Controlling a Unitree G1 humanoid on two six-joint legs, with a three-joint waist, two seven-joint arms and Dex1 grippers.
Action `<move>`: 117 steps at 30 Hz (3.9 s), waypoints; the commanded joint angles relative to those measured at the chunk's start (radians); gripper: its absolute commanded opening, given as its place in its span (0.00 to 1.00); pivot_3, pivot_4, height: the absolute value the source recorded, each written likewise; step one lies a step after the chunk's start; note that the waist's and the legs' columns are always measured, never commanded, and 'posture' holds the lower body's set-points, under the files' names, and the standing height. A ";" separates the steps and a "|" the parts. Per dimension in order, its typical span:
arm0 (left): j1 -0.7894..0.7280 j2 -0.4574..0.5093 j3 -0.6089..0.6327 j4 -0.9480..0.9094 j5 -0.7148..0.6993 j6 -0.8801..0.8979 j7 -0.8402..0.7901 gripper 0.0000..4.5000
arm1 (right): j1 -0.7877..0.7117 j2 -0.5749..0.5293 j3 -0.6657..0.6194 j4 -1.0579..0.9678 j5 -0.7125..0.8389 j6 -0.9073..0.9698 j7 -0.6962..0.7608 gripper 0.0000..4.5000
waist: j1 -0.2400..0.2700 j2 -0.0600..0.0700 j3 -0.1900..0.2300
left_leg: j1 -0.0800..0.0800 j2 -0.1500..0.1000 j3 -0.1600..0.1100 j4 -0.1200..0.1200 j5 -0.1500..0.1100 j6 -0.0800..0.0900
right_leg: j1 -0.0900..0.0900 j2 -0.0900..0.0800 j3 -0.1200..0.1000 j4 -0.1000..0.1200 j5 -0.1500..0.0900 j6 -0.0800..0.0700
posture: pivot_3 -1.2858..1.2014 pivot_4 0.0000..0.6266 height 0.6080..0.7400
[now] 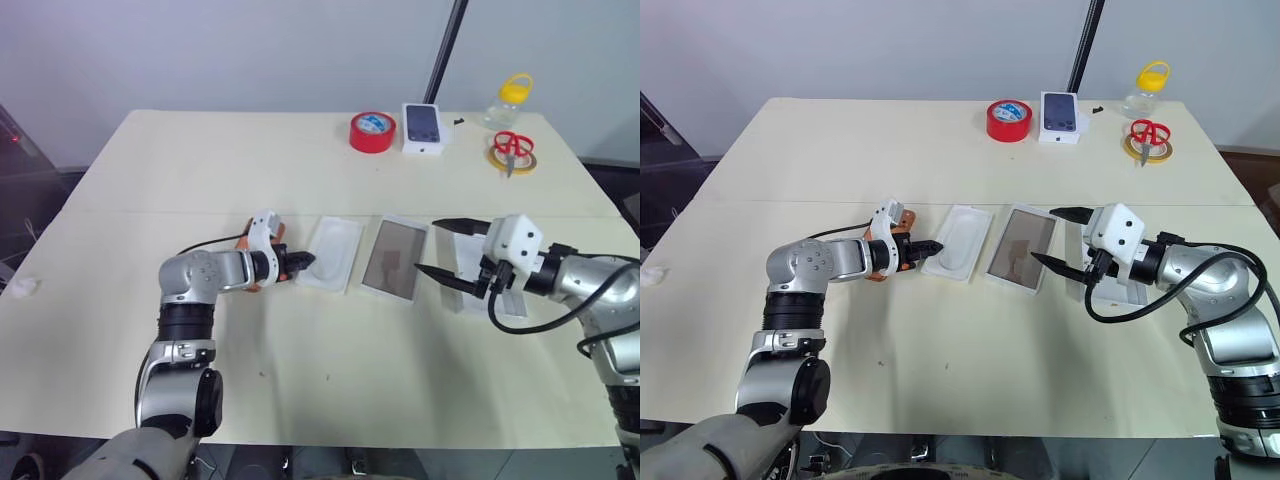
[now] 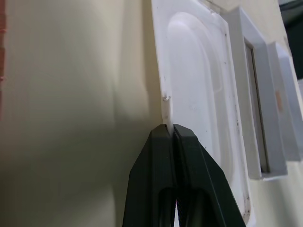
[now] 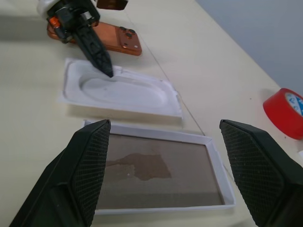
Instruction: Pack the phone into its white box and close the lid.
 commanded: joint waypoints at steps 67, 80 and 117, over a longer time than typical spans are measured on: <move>0.172 -0.299 0.095 -0.537 -0.135 0.282 0.269 0.00 | 0.093 -0.016 -0.010 0.109 -0.080 -0.035 0.060 0.75 | 0.004 -0.010 0.006 | -0.003 -0.001 -0.001 -0.002 0.002 -0.001 | -0.001 0.001 0.000 -0.004 0.000 0.000 | 0.52 0.24 1.00; 0.146 -0.272 0.071 -0.561 -0.130 0.266 0.244 0.53 | 0.046 0.020 0.014 0.117 -0.087 -0.038 0.034 0.76 | 0.000 -0.010 0.006 | -0.002 -0.001 -0.001 -0.003 0.002 -0.002 | -0.001 0.001 0.000 -0.003 0.000 0.000 | 0.52 0.24 1.00; 0.384 0.404 -0.183 -0.446 0.159 -0.810 -0.426 0.54 | -0.163 0.122 0.404 0.195 -0.396 -0.214 0.011 0.00 | -0.002 -0.007 0.006 | -0.003 0.000 0.002 -0.003 -0.004 0.009 | -0.003 -0.005 -0.001 -0.003 0.001 -0.003 | 0.52 0.24 1.00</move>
